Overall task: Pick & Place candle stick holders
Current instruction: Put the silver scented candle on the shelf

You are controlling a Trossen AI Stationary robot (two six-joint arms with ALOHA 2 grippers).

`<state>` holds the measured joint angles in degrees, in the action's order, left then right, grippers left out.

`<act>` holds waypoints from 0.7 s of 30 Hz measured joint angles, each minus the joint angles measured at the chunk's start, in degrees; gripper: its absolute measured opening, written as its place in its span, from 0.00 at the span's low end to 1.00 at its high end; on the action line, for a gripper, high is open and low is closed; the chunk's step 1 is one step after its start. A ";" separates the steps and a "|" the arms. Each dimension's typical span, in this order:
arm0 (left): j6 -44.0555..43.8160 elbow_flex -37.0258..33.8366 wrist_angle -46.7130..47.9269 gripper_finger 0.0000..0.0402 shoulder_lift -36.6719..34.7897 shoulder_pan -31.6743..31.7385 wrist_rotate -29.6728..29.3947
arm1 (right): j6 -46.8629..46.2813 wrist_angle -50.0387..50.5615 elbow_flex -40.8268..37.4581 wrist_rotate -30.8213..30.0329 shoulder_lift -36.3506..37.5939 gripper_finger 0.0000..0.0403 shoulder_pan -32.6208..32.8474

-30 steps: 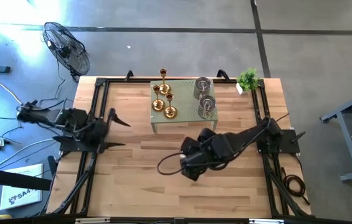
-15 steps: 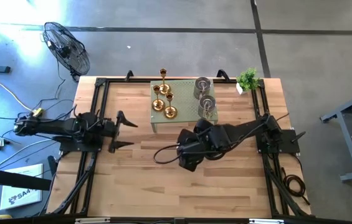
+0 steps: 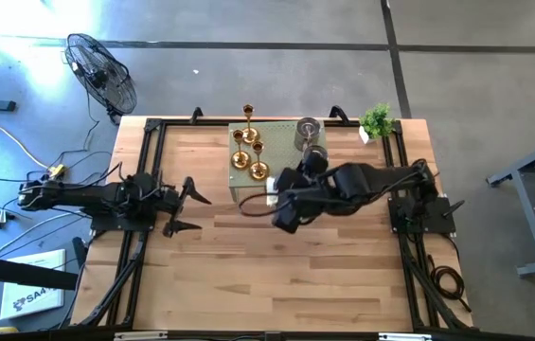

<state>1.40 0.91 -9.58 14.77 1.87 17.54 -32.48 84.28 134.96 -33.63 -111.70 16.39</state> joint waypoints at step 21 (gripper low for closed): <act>2.94 -0.20 4.24 0.91 0.80 0.00 1.22 | 8.41 -12.25 0.03 3.60 6.14 0.87 -18.97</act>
<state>4.34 0.71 -5.34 15.57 1.87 18.76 -24.08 72.03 134.98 -30.03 -105.57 -2.58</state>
